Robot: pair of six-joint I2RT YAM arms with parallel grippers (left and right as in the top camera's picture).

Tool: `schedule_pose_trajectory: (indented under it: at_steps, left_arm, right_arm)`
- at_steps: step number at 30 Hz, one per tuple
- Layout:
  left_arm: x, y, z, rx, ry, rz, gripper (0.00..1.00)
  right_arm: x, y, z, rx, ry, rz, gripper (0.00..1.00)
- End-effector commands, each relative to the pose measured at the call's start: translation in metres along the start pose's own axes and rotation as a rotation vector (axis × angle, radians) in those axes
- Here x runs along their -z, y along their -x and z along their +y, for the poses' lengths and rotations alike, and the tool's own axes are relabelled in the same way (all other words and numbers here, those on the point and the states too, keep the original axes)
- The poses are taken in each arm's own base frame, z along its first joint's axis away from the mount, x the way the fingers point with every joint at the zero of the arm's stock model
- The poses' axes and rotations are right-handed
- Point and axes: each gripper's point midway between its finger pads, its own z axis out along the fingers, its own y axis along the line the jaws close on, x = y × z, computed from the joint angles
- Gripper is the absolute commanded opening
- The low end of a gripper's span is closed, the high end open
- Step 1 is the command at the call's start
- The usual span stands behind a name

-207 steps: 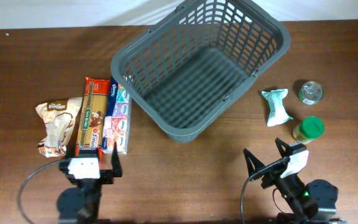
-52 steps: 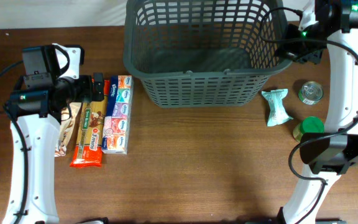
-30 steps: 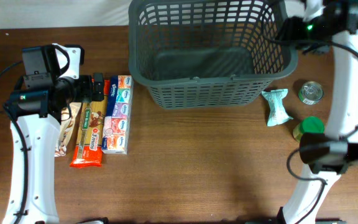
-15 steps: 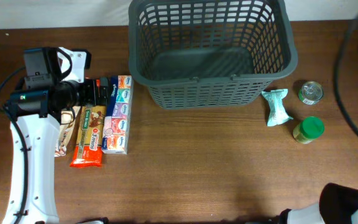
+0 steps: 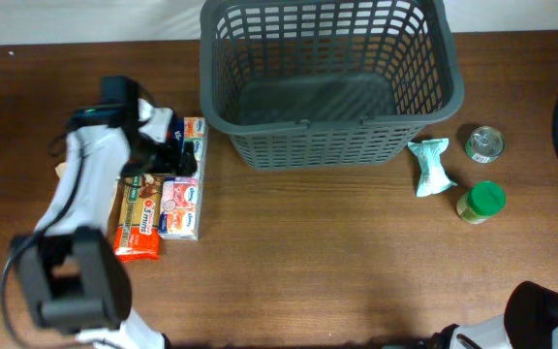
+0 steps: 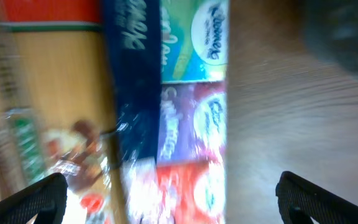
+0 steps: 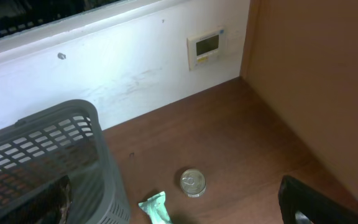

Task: Pack container

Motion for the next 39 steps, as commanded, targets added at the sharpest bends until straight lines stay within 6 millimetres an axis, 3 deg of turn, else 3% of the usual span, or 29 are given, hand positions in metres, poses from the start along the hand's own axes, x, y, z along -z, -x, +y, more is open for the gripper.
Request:
schedule_pose_trajectory:
  at_steps: [1,9,10,12,13,14,16,19,21,23,25,31,39]
  left_arm:
    - [-0.035,-0.004,0.011,-0.024,0.146,0.094,1.0]
    - [-0.09,-0.014,0.026,0.012,0.217,0.194,0.97]
    - [-0.093,-0.016,0.026,0.012,0.216,0.203,0.89]
    - [-0.099,-0.02,0.026,0.013,0.214,0.228,0.47]
    - [-0.1,-0.022,0.026,0.013,0.213,0.237,0.18]
    - [-0.099,-0.024,0.026,0.014,0.212,0.244,0.02]
    - [-0.091,-0.024,0.025,0.015,0.213,0.256,0.02]
    - [-0.064,-0.007,0.022,0.014,0.214,0.245,0.02]
    - [-0.044,0.007,0.02,0.013,0.216,0.223,0.02]
    - [-0.007,0.032,0.015,0.011,0.219,0.168,0.02]
    - [0.01,0.044,0.013,0.009,0.221,0.134,0.02]
    - [0.035,0.054,0.009,0.007,0.223,0.1,0.02]
    - [0.034,0.055,0.012,0.006,0.234,0.102,0.02]
  right_arm:
    - [-0.003,0.0,-0.004,-0.004,-0.018,0.003,0.99]
    - [-0.003,0.0,-0.004,-0.004,-0.018,0.003,0.99]
    - [-0.003,0.0,-0.004,-0.004,-0.018,0.002,0.99]
    - [-0.003,0.0,-0.004,-0.004,-0.018,0.003,0.99]
    - [-0.003,0.0,-0.004,-0.004,-0.018,0.003,0.99]
    - [-0.003,0.0,-0.004,-0.004,-0.018,0.003,0.99]
    - [-0.003,0.0,-0.004,-0.004,-0.018,0.002,0.99]
    - [-0.003,0.0,-0.004,-0.004,-0.018,0.002,0.99]
    - [-0.003,0.0,-0.004,-0.004,-0.018,0.003,0.99]
    - [-0.003,0.0,-0.004,-0.004,-0.018,0.003,0.99]
    - [-0.003,0.0,-0.004,-0.004,-0.018,0.002,0.99]
    - [-0.003,0.0,-0.004,-0.004,-0.018,0.003,0.99]
    - [-0.003,0.0,-0.004,-0.004,-0.018,0.003,0.99]
